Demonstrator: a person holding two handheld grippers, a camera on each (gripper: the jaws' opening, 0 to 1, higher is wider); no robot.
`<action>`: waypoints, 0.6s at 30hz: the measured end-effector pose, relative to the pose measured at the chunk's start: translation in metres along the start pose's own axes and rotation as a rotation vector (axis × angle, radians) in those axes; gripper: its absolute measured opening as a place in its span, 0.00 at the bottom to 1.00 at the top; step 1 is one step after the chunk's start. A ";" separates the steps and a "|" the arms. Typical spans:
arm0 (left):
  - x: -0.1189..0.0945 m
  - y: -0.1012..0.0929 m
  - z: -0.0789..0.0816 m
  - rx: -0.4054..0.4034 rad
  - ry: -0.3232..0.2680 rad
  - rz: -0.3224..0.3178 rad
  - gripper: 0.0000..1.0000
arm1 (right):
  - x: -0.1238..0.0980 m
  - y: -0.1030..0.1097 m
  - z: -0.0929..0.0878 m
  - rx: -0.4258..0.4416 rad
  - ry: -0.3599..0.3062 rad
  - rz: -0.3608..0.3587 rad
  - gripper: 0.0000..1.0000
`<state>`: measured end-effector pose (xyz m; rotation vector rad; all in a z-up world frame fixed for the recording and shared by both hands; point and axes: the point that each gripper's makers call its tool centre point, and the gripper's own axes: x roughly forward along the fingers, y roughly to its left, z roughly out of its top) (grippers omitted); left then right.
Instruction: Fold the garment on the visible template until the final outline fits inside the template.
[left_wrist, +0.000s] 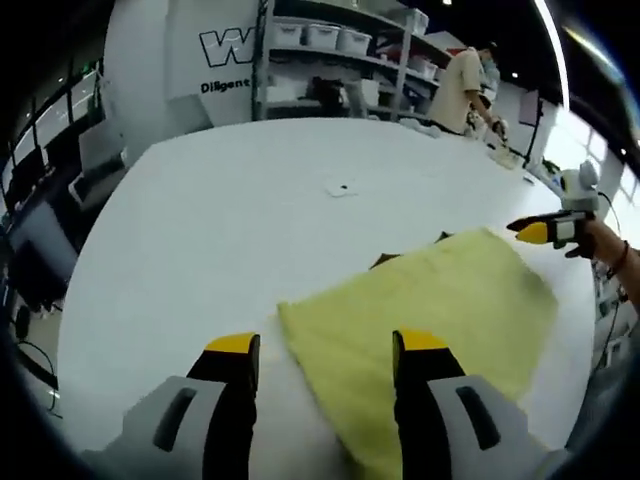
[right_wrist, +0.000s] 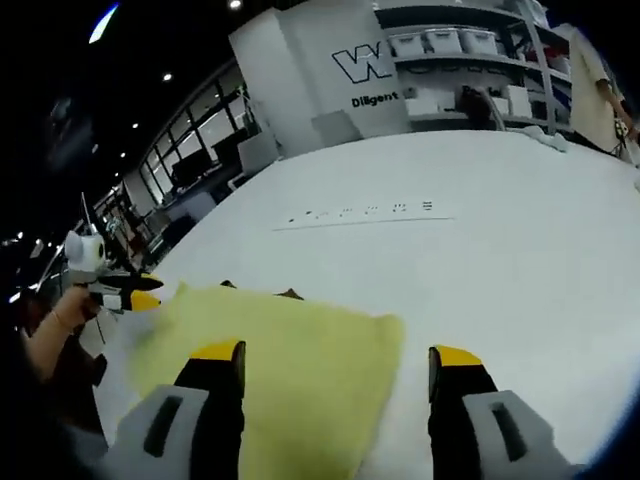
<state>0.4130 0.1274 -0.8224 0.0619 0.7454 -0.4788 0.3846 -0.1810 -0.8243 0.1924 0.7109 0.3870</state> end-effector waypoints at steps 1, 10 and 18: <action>-0.001 -0.003 -0.001 -0.006 0.000 -0.008 0.61 | -0.002 0.002 -0.001 -0.007 0.003 0.001 0.79; -0.016 -0.016 -0.006 -0.017 -0.002 -0.007 0.75 | -0.017 0.021 -0.015 -0.055 0.029 0.034 0.91; -0.032 -0.023 -0.010 -0.006 -0.016 0.000 0.84 | -0.028 0.027 -0.027 -0.068 0.037 0.062 0.99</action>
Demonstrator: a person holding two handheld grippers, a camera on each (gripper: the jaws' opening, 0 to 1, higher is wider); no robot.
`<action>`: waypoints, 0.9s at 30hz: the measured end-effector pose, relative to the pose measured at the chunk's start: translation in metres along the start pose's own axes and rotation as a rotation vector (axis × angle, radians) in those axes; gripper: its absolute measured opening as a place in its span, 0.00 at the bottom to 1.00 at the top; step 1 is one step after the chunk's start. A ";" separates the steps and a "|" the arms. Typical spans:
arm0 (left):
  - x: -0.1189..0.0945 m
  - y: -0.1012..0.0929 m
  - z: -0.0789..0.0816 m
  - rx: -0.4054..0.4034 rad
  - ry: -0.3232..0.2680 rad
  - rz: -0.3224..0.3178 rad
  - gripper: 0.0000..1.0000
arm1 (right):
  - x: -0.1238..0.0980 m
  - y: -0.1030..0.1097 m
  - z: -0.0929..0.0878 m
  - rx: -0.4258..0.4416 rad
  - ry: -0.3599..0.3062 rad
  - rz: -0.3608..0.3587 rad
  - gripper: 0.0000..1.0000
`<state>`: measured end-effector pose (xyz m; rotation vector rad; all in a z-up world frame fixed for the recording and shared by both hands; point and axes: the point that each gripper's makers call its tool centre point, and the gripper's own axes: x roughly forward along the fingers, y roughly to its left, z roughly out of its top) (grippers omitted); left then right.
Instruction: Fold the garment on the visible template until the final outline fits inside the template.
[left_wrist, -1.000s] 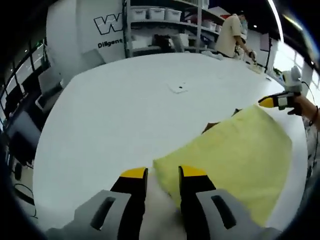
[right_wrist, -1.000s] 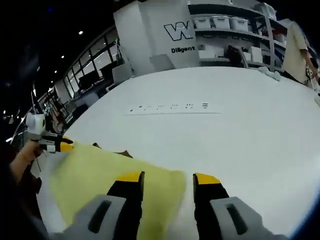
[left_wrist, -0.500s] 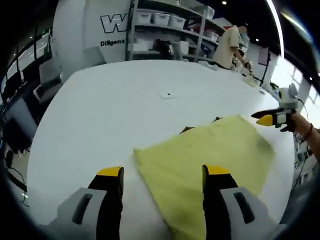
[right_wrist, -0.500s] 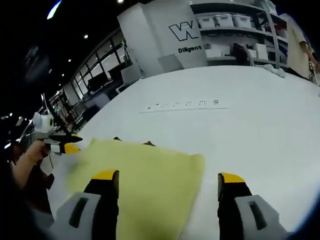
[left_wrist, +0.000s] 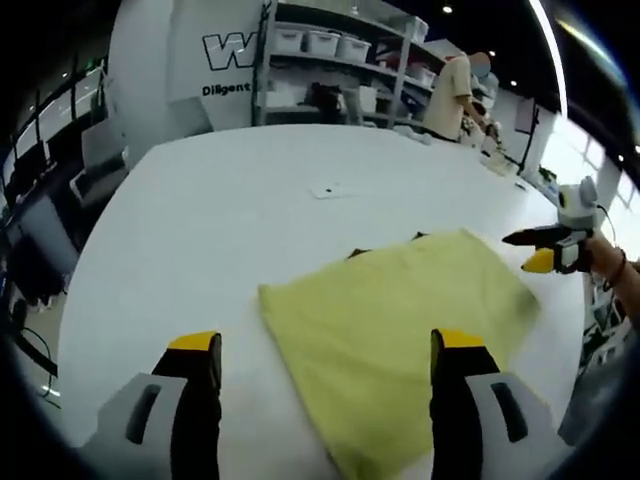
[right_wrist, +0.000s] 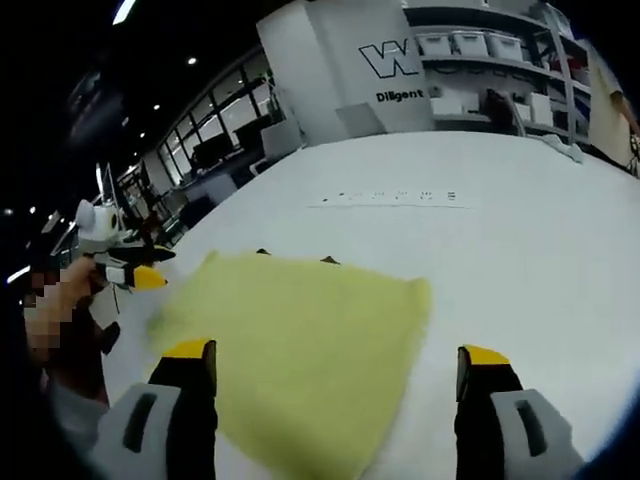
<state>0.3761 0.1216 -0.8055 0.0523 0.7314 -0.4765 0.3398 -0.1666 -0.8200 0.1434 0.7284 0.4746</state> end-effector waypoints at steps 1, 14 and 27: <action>-0.002 -0.002 -0.002 0.002 -0.001 0.000 0.85 | -0.002 0.002 -0.002 -0.003 0.000 0.005 0.99; -0.021 -0.007 -0.023 -0.018 0.002 0.008 0.85 | -0.023 0.012 -0.018 -0.038 0.008 0.023 0.99; -0.036 -0.015 -0.046 -0.038 0.014 -0.007 0.72 | -0.036 0.019 -0.036 -0.053 0.024 0.032 0.97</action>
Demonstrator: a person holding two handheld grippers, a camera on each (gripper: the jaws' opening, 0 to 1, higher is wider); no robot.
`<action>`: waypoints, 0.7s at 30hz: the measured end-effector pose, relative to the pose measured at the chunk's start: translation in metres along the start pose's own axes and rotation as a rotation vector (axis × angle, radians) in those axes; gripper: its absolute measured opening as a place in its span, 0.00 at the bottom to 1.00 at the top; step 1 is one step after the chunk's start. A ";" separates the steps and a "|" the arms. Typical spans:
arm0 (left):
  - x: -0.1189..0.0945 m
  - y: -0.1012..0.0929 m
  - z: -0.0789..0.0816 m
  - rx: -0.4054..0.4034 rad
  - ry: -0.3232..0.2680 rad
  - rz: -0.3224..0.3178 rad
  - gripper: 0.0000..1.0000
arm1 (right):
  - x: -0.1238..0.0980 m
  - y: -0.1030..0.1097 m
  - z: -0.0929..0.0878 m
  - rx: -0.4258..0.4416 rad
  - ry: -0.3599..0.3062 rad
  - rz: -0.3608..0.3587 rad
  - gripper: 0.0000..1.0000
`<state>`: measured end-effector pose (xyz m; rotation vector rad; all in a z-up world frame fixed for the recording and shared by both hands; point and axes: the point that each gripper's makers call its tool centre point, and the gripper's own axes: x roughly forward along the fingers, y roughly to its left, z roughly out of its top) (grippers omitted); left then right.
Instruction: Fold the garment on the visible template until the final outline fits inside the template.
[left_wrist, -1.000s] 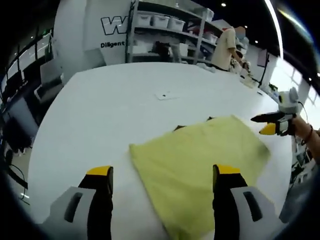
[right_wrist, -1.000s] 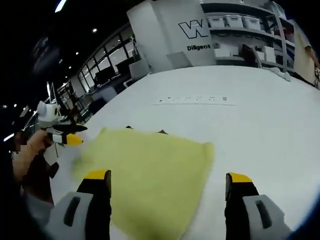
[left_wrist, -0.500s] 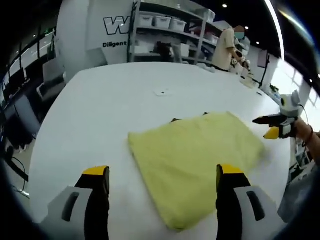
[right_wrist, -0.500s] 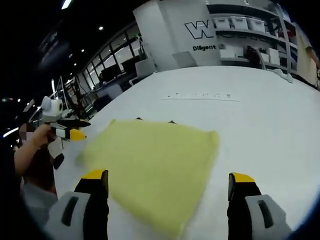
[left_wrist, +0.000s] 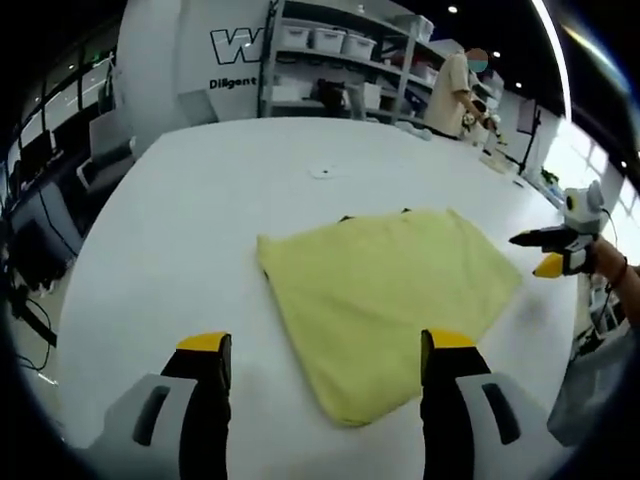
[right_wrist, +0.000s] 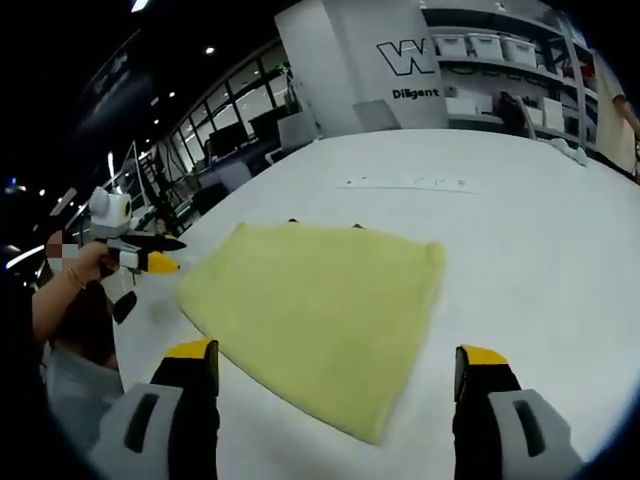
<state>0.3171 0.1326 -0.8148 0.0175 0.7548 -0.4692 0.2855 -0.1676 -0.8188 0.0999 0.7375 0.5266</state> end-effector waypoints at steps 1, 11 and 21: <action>-0.001 0.000 -0.002 -0.002 0.004 -0.004 0.70 | -0.001 0.000 -0.001 0.001 0.000 -0.001 0.96; -0.006 -0.005 -0.024 -0.004 0.032 -0.035 0.55 | -0.007 -0.002 -0.011 -0.014 -0.004 -0.022 0.83; -0.011 -0.002 -0.047 -0.022 0.055 -0.036 0.42 | -0.010 -0.003 -0.035 -0.069 0.053 -0.017 0.63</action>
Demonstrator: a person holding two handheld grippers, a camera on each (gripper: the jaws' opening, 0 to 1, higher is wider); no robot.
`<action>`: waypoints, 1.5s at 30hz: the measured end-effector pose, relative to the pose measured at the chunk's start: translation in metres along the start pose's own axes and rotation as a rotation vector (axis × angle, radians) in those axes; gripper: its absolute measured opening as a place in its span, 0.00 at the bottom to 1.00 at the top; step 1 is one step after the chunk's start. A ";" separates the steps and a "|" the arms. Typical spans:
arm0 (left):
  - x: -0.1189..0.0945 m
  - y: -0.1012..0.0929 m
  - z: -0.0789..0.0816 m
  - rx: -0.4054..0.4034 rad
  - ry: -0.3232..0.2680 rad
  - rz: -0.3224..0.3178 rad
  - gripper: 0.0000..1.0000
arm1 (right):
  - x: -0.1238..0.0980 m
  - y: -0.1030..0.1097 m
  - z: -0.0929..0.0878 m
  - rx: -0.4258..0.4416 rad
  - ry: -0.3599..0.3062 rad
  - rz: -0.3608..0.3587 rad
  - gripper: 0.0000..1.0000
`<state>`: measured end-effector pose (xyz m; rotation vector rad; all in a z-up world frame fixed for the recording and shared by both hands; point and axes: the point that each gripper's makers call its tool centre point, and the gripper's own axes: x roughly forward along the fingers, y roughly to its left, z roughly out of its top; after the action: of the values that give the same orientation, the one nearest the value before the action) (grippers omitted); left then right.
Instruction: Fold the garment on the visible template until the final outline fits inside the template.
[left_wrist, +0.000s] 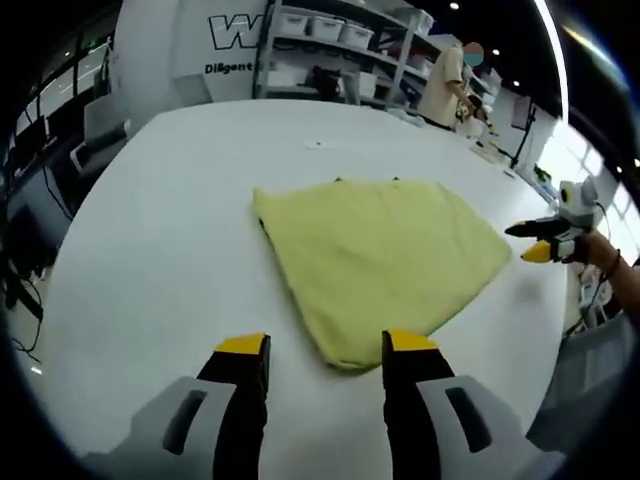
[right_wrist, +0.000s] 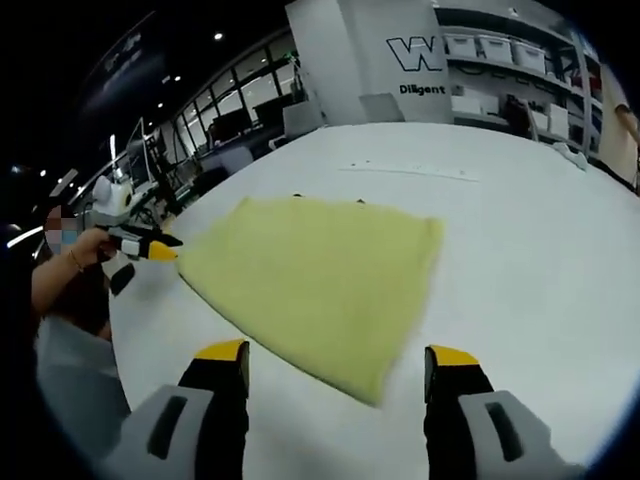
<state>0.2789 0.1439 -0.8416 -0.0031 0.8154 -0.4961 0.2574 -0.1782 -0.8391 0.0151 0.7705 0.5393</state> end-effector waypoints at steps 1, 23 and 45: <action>-0.001 0.000 -0.004 -0.007 0.008 -0.003 0.42 | 0.000 0.000 -0.002 -0.003 0.003 0.000 0.60; -0.001 -0.005 -0.021 -0.053 0.018 -0.045 0.04 | -0.006 -0.002 -0.023 -0.035 0.045 -0.021 0.20; 0.009 -0.013 -0.020 -0.119 -0.017 -0.120 0.03 | -0.004 -0.005 -0.022 -0.034 0.040 -0.034 0.09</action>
<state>0.2643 0.1325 -0.8590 -0.1668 0.8300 -0.5595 0.2429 -0.1886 -0.8539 -0.0404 0.7997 0.5220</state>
